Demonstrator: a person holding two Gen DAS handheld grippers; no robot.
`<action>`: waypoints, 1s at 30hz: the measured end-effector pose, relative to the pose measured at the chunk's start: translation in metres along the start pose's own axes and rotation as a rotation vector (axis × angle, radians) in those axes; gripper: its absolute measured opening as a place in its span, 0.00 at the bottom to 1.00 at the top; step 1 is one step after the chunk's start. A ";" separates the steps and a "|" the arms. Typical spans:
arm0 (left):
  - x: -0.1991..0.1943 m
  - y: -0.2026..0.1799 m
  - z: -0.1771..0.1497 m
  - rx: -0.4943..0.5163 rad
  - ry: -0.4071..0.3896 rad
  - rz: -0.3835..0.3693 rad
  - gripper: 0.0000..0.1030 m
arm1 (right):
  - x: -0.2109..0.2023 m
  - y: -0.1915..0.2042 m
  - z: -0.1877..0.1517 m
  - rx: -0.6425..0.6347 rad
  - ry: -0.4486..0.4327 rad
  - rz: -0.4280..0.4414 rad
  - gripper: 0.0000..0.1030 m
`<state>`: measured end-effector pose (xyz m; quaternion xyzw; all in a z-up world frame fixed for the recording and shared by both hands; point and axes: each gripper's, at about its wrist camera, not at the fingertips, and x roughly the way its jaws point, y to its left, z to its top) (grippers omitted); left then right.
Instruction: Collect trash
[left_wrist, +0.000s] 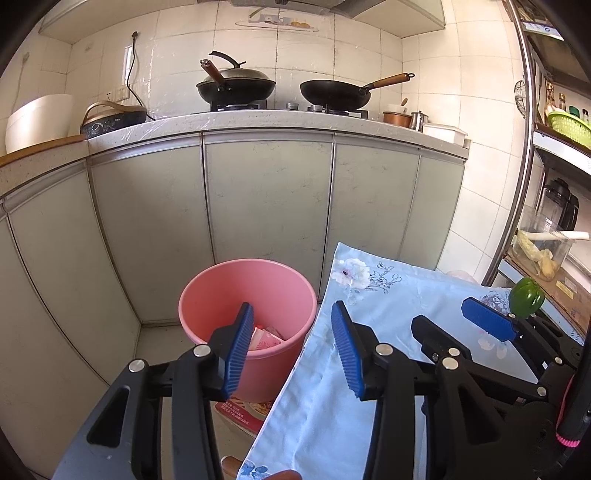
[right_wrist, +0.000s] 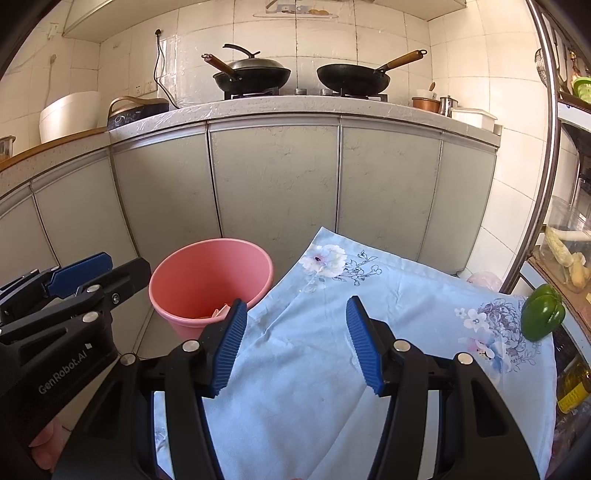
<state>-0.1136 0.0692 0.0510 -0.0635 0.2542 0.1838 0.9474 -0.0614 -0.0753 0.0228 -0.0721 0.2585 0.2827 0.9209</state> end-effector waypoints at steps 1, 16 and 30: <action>0.000 0.000 0.000 0.000 -0.001 0.000 0.42 | -0.001 0.001 0.000 0.000 -0.001 -0.002 0.55; -0.004 0.000 0.000 0.000 -0.006 -0.008 0.42 | -0.006 0.003 0.000 -0.010 -0.014 -0.007 0.55; -0.003 -0.001 0.000 0.009 -0.002 -0.017 0.41 | -0.003 0.004 -0.002 -0.006 -0.001 -0.004 0.55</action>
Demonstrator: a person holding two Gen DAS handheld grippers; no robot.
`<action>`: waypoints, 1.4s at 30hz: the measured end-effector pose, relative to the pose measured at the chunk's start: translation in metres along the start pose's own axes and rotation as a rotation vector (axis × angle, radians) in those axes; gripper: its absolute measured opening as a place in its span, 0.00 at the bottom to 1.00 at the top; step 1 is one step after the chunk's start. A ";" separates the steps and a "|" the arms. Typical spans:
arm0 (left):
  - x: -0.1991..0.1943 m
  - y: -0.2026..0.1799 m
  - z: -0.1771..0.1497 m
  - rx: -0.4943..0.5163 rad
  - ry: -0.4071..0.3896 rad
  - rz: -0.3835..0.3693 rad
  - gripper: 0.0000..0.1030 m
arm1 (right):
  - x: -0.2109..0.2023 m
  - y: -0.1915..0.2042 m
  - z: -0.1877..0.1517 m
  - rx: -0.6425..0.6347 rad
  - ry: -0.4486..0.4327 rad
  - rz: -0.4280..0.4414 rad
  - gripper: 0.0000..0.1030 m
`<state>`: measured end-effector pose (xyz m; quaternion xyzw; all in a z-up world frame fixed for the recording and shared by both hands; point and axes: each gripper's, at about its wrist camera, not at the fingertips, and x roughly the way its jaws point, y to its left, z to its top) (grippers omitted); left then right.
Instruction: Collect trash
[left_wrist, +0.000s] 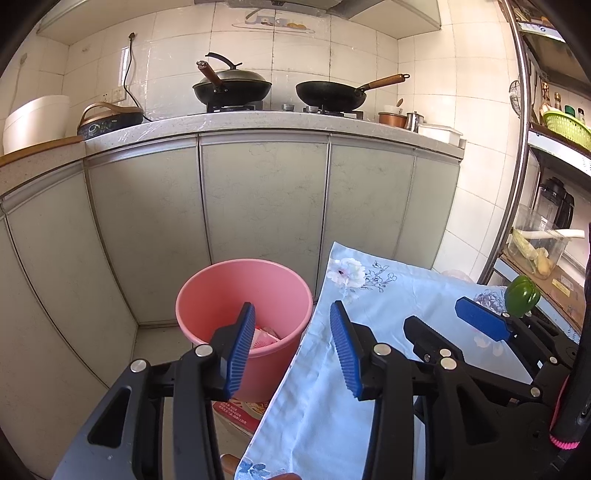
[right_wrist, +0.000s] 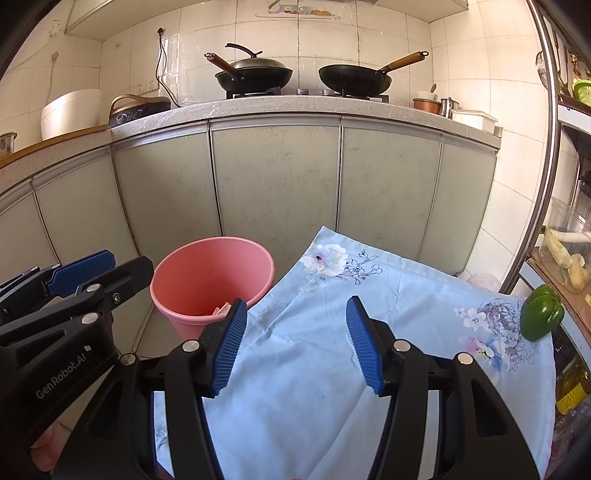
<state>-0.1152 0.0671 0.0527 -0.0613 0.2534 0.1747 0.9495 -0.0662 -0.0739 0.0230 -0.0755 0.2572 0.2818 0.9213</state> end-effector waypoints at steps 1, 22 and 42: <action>0.000 0.000 0.000 0.000 0.000 -0.001 0.41 | 0.000 0.000 0.000 0.000 0.000 0.000 0.55; 0.003 -0.001 -0.001 0.006 0.003 -0.005 0.40 | 0.001 0.000 0.000 0.000 0.002 -0.001 0.55; 0.008 -0.002 -0.002 0.011 0.010 -0.015 0.40 | 0.001 0.002 0.000 0.001 0.001 -0.004 0.55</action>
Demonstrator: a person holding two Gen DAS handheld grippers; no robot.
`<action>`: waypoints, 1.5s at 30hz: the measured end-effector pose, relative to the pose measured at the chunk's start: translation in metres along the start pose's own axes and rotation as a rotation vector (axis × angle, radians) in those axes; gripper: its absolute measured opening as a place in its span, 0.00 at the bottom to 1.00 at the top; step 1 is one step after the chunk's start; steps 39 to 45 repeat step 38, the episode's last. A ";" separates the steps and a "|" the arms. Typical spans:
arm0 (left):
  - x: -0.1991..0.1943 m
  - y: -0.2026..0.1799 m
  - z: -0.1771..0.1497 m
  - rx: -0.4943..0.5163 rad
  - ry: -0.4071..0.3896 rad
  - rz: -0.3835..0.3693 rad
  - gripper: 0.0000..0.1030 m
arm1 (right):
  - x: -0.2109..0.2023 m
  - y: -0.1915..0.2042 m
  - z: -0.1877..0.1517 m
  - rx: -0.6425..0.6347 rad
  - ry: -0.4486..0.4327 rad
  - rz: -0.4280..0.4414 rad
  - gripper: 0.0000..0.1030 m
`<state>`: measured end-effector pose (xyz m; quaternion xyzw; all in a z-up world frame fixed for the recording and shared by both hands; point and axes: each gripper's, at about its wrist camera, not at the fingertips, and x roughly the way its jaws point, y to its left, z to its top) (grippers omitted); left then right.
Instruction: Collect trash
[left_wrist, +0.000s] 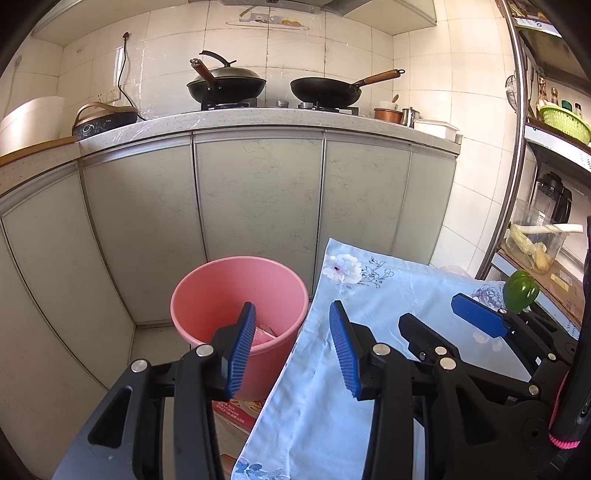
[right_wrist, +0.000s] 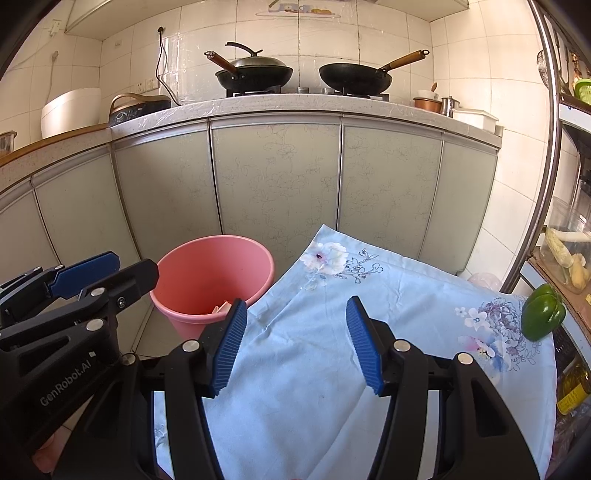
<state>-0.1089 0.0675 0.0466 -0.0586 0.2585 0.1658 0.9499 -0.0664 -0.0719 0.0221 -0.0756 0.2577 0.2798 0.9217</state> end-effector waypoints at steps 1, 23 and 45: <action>0.001 0.000 0.000 0.001 0.001 -0.001 0.40 | 0.001 0.000 -0.001 -0.001 0.001 0.001 0.55; 0.009 -0.001 -0.001 0.007 0.016 -0.009 0.40 | 0.005 -0.002 -0.003 -0.001 0.008 0.004 0.55; 0.012 -0.002 -0.003 0.010 0.024 -0.004 0.40 | 0.007 -0.004 -0.010 0.002 0.013 0.005 0.55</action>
